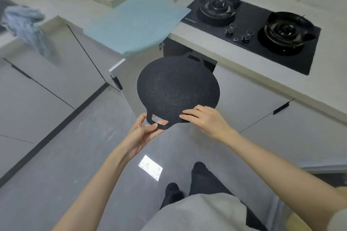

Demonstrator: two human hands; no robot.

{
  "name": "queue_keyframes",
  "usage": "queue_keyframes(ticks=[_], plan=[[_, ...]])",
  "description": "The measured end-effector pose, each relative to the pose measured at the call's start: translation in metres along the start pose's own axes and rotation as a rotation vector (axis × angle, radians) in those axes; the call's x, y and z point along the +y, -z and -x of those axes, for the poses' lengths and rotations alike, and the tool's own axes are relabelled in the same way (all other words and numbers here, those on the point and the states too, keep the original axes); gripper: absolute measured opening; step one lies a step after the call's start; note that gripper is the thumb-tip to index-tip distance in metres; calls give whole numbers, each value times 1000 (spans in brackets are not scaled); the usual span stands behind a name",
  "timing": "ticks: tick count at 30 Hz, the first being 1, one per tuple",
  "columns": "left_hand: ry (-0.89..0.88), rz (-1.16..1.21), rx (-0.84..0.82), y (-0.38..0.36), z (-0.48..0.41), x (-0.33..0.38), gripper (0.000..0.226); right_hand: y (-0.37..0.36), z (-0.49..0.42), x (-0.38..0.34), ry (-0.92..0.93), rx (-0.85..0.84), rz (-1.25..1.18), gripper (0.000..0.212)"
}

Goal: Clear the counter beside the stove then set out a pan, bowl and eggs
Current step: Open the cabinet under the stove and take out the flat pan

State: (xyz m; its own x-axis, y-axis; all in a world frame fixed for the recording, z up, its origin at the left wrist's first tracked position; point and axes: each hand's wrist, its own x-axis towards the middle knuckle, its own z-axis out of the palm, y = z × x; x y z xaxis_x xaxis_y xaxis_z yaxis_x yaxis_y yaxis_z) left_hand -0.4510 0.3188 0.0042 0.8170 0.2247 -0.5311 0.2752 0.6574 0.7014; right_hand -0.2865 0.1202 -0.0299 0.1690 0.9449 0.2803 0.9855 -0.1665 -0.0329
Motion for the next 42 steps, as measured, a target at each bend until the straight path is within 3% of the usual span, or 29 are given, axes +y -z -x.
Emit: queue_keyframes(ticks=[9,19,26,36,42], plan=[[-2,-167,-313,-96,-42,9,37,71,69,43,-231,64,176,41],[119,-287,-548,-257,-92,-34,37,133,205,107,-479,67,306,50],[219,-311,-546,-363,-134,-92,32,155,297,164,-622,7,304,53],[318,-314,-542,-473,-186,-154,34,164,380,244,-835,-216,181,59],[350,-379,-535,-513,-230,-167,28,152,403,294,-952,-386,114,83]])
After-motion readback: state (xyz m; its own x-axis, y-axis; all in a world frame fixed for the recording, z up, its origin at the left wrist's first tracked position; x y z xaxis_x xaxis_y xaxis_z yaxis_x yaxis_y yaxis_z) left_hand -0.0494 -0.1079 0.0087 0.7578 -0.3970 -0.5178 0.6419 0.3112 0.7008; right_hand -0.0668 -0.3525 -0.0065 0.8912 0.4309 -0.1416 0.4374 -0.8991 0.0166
